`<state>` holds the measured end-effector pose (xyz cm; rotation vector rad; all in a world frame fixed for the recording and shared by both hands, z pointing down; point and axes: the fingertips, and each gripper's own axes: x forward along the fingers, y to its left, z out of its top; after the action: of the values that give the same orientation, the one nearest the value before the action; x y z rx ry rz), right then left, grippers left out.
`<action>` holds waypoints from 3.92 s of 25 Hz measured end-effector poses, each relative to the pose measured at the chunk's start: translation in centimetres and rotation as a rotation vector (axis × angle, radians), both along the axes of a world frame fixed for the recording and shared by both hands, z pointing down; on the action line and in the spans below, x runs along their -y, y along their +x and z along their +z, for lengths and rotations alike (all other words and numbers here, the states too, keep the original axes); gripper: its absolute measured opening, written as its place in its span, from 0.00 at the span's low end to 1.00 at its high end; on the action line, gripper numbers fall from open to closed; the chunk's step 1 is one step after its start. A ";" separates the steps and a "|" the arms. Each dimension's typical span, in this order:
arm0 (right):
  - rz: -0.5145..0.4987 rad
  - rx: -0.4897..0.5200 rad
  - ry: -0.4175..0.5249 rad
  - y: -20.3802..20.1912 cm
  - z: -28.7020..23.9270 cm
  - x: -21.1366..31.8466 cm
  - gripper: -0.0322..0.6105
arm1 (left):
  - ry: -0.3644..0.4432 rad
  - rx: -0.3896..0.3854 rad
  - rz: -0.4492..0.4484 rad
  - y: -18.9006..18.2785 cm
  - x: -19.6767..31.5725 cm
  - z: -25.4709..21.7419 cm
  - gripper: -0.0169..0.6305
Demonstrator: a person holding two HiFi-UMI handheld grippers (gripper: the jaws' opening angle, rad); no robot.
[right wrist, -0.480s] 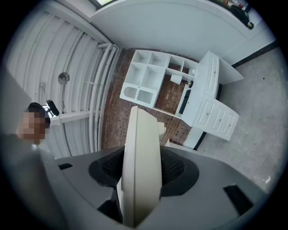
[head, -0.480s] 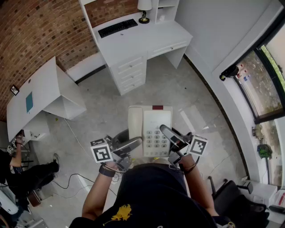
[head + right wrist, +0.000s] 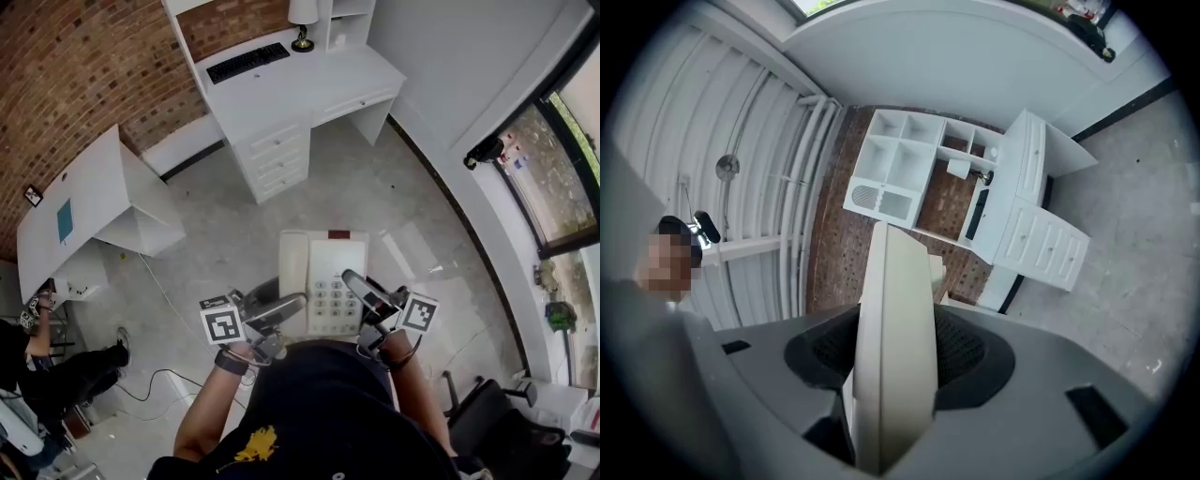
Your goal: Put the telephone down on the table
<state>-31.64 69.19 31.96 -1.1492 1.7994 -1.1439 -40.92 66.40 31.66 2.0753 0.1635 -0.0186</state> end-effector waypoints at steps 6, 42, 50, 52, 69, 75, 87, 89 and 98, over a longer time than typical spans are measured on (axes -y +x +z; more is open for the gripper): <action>0.143 -0.087 -0.096 0.4 -0.6 -1.8 0.40 | -0.032 -0.026 0.035 -0.4 -1.0 -1.8 0.69; 0.156 -0.086 -0.160 3.2 2.6 10.7 0.39 | -0.040 0.104 0.052 2.4 11.3 2.0 0.69; 0.104 -0.064 -0.127 14.4 0.8 19.1 0.38 | 0.007 0.139 0.009 13.5 19.1 -0.3 0.69; 0.089 -0.061 -0.103 17.1 0.3 21.0 0.38 | 0.020 0.142 -0.008 16.2 20.8 -0.7 0.69; 0.045 -0.084 -0.080 27.0 2.1 34.7 0.39 | 0.043 0.119 -0.075 26.0 34.0 1.3 0.69; 0.028 -0.123 -0.098 32.0 2.7 43.0 0.39 | 0.012 0.089 -0.098 30.9 42.1 2.3 0.69; -0.068 -0.209 -0.104 41.9 0.1 64.1 0.39 | 0.018 0.017 -0.192 40.7 62.2 0.2 0.69; -0.093 -0.218 -0.098 42.3 -0.1 66.7 0.39 | 0.013 0.022 -0.211 41.1 64.5 0.1 0.69; -0.219 -0.217 -0.082 43.8 0.0 74.5 0.39 | 0.009 0.041 -0.323 42.7 70.8 0.4 0.69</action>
<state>12.14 -5.31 31.94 -1.1836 2.1032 -1.2684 1.76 -4.43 32.06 2.0896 -0.1985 -0.1721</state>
